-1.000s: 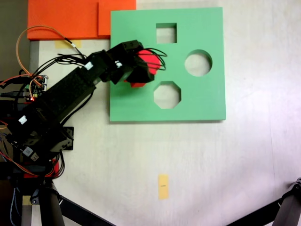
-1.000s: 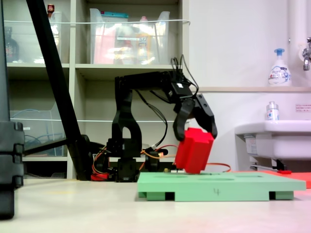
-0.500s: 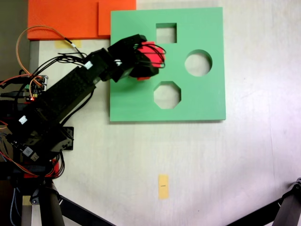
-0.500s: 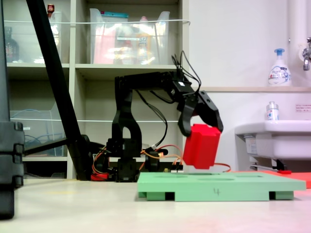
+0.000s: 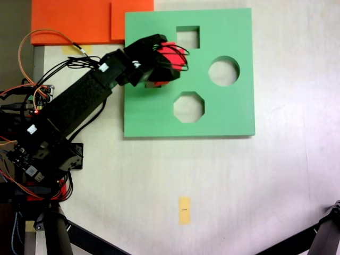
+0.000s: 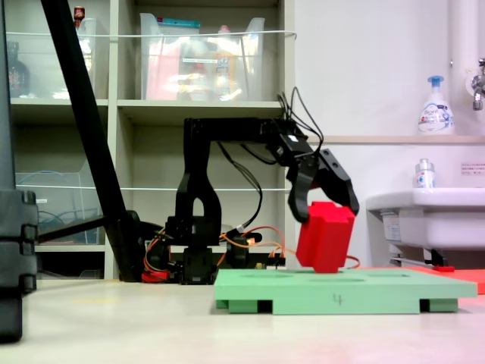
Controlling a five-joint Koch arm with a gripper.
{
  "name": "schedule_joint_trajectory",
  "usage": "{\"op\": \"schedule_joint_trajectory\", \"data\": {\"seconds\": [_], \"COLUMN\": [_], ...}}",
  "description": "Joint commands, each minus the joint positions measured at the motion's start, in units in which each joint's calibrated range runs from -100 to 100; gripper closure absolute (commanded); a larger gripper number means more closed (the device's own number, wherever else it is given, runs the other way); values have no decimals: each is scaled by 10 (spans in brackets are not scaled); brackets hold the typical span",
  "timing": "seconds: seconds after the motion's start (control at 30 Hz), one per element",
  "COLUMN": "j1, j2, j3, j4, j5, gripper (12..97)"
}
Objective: Put the cross columnar block into the corresponding hole
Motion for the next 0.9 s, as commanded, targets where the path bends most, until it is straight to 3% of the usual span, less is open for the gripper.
{"op": "schedule_joint_trajectory", "data": {"seconds": [0.0,0.87], "j1": [3,6], "j2": [-1,-22], "j3": [36,26], "j4": [36,-131], "j5": [9,97], "gripper": [699,699]}}
